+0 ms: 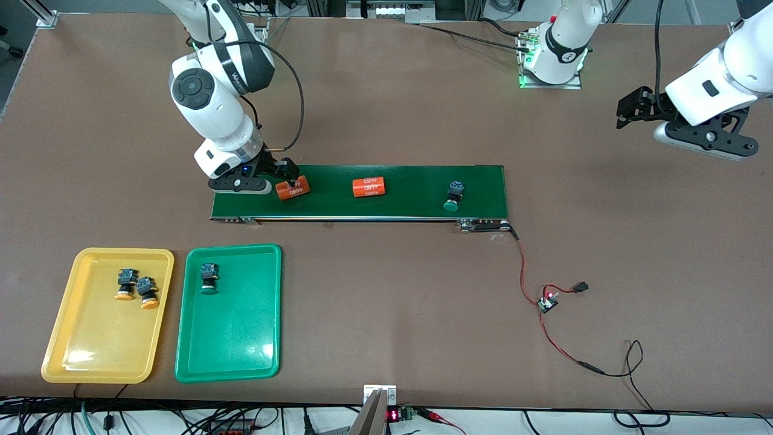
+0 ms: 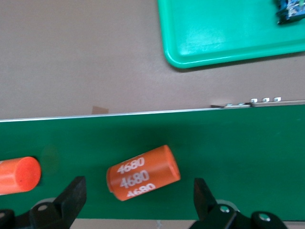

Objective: Sort buttons by color to trays

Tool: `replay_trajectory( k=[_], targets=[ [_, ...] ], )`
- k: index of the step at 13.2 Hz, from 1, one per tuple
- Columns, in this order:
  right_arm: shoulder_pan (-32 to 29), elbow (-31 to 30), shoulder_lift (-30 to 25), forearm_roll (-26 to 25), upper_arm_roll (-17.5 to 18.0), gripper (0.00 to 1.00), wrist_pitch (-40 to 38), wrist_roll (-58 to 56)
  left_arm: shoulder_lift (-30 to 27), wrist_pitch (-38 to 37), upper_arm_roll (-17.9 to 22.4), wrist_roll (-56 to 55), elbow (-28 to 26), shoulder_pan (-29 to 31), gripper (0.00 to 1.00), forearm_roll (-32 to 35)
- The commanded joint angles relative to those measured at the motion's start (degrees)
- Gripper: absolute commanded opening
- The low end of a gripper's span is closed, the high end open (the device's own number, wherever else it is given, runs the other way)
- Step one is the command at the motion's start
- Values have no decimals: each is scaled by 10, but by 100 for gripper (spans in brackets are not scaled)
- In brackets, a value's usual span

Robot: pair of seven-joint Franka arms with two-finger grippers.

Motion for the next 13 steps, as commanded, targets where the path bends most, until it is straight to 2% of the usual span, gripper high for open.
replay_trajectory(
  k=[1,2,4,9,13],
  targets=[
    [12,1,-4,0,-1,100,2,23,29,68,16,1,6,-8,100,3],
    [17,2,-4,0,-1,100,2,35,26,114,16,-1,-4,-6,100,9],
    [22,4,-4,-5,-1,100,2,43,20,128,15,-27,-5,-6,100,8],
    [34,4,22,-57,-1,100,9,43,17,82,14,-40,13,2,100,10],
    [32,4,30,-58,-1,100,10,43,17,74,14,-42,15,3,100,8]
  ],
)
